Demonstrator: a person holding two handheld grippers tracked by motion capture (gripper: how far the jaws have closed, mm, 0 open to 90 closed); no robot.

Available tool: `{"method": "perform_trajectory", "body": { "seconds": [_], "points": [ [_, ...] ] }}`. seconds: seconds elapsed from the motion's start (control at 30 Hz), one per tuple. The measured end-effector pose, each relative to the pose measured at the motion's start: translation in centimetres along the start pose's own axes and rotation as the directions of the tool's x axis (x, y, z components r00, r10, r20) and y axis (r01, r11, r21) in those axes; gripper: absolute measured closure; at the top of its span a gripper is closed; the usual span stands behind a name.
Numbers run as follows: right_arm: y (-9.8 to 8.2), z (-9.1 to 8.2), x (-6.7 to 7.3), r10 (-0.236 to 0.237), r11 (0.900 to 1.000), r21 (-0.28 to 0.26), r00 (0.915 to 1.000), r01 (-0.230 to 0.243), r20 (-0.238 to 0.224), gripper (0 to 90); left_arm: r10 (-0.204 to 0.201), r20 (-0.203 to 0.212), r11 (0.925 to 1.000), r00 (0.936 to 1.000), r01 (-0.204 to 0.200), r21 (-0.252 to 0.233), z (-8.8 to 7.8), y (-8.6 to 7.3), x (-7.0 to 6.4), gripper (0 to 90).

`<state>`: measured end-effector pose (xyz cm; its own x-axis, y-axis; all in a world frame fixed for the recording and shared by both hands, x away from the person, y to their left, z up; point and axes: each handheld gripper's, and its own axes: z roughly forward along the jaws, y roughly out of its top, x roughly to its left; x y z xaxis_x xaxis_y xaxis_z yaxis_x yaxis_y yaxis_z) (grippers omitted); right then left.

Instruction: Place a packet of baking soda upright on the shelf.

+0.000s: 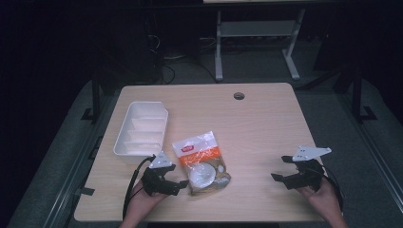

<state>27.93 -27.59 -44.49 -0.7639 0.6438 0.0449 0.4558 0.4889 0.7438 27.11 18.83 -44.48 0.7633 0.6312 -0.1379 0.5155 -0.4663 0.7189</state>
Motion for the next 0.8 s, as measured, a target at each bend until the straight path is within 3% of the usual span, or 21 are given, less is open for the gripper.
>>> {"method": "perform_trajectory", "body": {
  "seconds": [0.8],
  "points": [
    [0.26, 0.27, 0.45, -0.029, 1.0, 0.01, 0.9995, 0.029, 0.009, 18.6, -0.045, -0.014, 0.9981, 0.9989, 0.045, 0.043, 0.7, 0.02, 0.42, 22.7]
  ]
}}
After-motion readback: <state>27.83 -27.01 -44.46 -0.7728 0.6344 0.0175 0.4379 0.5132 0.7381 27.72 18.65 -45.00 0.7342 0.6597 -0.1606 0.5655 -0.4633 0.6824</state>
